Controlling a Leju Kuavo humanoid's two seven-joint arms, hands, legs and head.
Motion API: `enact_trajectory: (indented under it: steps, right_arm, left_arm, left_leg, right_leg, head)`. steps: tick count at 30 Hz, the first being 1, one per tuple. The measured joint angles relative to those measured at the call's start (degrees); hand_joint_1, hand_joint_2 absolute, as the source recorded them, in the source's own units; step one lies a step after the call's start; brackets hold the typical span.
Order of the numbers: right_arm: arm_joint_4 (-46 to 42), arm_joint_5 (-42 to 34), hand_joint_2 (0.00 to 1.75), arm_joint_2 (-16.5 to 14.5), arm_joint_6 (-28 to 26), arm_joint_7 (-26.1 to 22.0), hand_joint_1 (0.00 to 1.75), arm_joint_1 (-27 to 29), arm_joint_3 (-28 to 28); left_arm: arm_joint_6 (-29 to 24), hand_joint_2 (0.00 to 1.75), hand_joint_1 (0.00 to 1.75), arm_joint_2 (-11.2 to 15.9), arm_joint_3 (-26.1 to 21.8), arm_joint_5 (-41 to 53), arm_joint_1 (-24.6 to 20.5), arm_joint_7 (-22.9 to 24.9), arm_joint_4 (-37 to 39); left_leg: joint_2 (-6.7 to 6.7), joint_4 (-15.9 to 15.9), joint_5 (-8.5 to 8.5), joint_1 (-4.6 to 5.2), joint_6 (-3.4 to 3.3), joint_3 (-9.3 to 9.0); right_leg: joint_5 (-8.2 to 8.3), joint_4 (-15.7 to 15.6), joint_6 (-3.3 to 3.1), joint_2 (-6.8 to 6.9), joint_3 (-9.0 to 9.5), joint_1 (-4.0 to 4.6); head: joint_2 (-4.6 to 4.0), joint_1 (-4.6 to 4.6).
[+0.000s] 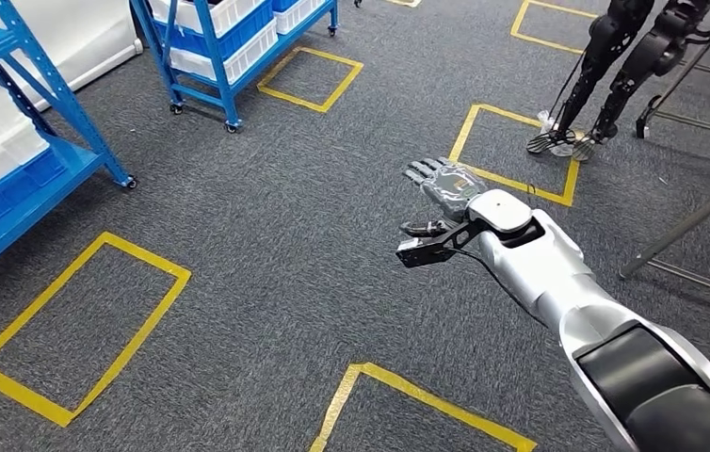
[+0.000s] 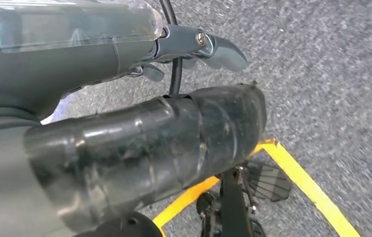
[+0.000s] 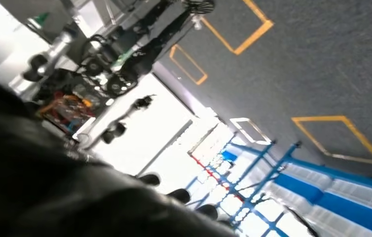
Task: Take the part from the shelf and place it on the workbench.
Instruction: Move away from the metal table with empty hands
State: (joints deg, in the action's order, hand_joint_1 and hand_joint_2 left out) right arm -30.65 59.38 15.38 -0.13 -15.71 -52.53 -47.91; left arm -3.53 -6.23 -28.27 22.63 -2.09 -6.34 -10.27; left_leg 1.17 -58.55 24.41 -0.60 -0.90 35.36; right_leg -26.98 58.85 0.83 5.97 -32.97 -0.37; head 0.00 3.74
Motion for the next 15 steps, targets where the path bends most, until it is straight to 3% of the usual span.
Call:
enact_trajectory:
  steps: [2,3,5,6,7,8,10,12,14,15]
  right_arm:
    - [0.0,0.0,0.00,0.0,0.0,-0.1,0.00,0.0,0.0]
    - [0.0,0.0,0.00,0.1,0.1,0.0,0.00,0.0,0.0]
    - [0.1,0.0,0.00,0.3,0.1,0.0,0.00,0.2,0.0]
    - [0.1,0.0,0.00,0.4,0.1,0.0,0.00,0.3,0.0]
    - [0.1,0.0,0.00,0.4,0.1,0.0,0.00,0.4,-0.1]
    - [0.1,0.0,0.00,0.4,0.1,0.0,0.00,0.4,-0.1]
    - [0.1,0.0,0.00,0.4,0.1,0.0,0.00,0.3,-0.1]
    - [0.2,0.0,0.00,0.5,0.1,0.0,0.00,0.1,-0.1]
    - [0.1,0.0,0.00,0.5,0.1,0.0,0.00,0.0,-0.1]
    - [0.1,0.0,0.00,0.4,0.1,0.1,0.00,0.0,-0.1]
  left_arm:
    - [-0.5,0.00,0.00,0.0,-0.2,0.4,0.0,0.2,0.0]
    - [-0.8,0.00,0.00,0.0,-0.4,0.5,-0.1,0.4,0.0]
    - [-1.1,0.00,0.00,0.0,-0.7,0.8,-0.3,0.6,0.0]
    - [-1.2,0.00,0.00,0.0,-0.9,0.9,-0.3,0.6,0.0]
    - [-1.1,0.00,0.00,0.1,-0.9,1.0,-0.2,0.7,0.0]
    - [-1.1,0.00,0.00,0.1,-1.0,1.1,-0.2,0.7,0.0]
    - [-1.0,0.00,0.00,0.0,-1.1,1.5,-0.3,0.7,0.0]
    - [-1.0,0.00,0.00,-0.1,-1.2,1.7,-0.3,0.7,0.0]
    - [-1.0,0.00,0.00,-0.2,-1.3,1.9,-0.1,0.7,0.0]
    - [-1.0,0.00,0.00,-0.1,-1.3,1.9,0.0,0.7,0.0]
  left_leg:
    - [-0.95,0.3,-0.25,-0.19,-0.58,-0.15]
    - [-1.45,0.3,-0.32,-0.20,-0.76,-0.13]
    - [-2.65,0.3,-0.39,-0.07,-0.96,-0.04]
    - [-3.37,0.2,-0.40,0.02,-1.00,-0.02]
    - [-4.09,0.2,-0.40,0.08,-1.01,-0.03]
    - [-4.83,0.1,-0.40,0.12,-1.00,-0.07]
    - [-6.17,0.0,-0.44,0.10,-0.86,-0.01]
    - [-7.40,0.0,-0.67,-0.14,-0.41,0.45]
    - [-8.71,0.2,-1.04,-0.38,0.32,0.90]
    - [-8.51,0.1,-0.92,-0.32,0.64,1.11]
  right_leg:
    - [-2.40,3.5,0.46,-2.76,-1.42,-0.36]
    - [-4.28,7.0,0.57,-4.37,-3.06,-0.46]
    - [-6.97,14.2,0.53,-5.62,-6.70,-0.44]
    - [-6.86,15.8,0.41,-5.76,-7.70,-0.42]
    - [-5.60,15.1,0.22,-5.87,-7.63,-0.40]
    - [-3.49,12.3,-0.06,-6.14,-6.58,-0.38]
    - [0.27,4.9,-0.68,-8.27,-3.44,-0.35]
    - [1.26,0.8,-1.05,-10.09,-1.67,-0.22]
    - [1.11,0.0,-1.24,-9.48,-1.27,-0.08]
    - [1.28,-0.4,-1.39,-8.76,-1.01,-0.15]
  head:
    - [0.00,0.01]
    - [0.00,0.01]
    - [0.00,0.00]
    - [0.00,-0.01]
    - [0.00,-0.01]
    - [0.00,-0.01]
    - [0.00,-0.02]
    - [0.00,0.00]
    - [0.00,0.02]
    - [0.00,0.01]
